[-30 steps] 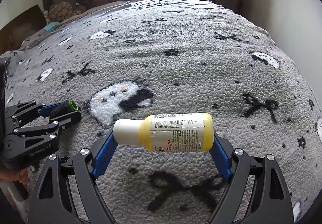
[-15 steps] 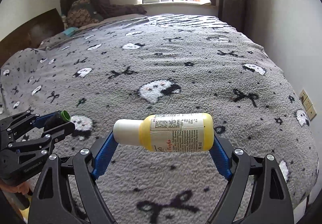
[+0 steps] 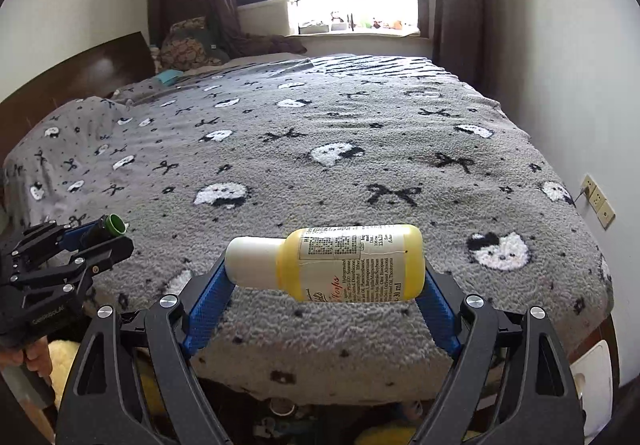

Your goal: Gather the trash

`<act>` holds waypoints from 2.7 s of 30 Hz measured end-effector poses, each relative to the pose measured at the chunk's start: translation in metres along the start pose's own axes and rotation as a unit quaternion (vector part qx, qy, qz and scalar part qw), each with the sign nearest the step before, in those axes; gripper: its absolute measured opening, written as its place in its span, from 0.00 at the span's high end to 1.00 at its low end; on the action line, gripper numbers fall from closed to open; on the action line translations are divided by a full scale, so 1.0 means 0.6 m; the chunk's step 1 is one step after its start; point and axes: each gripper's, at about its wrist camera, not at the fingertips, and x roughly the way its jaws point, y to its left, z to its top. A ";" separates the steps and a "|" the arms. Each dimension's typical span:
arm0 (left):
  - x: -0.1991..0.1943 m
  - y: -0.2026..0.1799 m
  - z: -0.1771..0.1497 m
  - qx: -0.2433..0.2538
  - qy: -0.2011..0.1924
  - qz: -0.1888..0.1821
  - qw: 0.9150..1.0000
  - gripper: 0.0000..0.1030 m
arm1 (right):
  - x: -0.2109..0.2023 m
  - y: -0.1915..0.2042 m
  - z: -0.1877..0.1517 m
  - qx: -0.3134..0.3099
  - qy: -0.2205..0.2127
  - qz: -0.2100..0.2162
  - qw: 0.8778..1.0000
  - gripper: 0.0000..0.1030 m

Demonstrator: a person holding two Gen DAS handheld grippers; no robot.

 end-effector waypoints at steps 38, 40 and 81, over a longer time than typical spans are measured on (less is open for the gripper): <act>0.226 0.007 -0.396 -0.078 0.304 -0.076 0.946 0.63 | 0.174 0.054 -0.369 0.057 0.289 0.055 0.954 0.18; 0.237 0.007 -0.402 -0.083 0.314 -0.084 0.942 0.63 | 0.181 0.057 -0.376 0.059 0.299 0.058 0.951 0.18; 0.012 0.066 -0.147 -0.070 0.046 0.032 0.996 0.08 | 0.048 0.029 -0.170 0.027 0.112 -0.026 0.993 0.03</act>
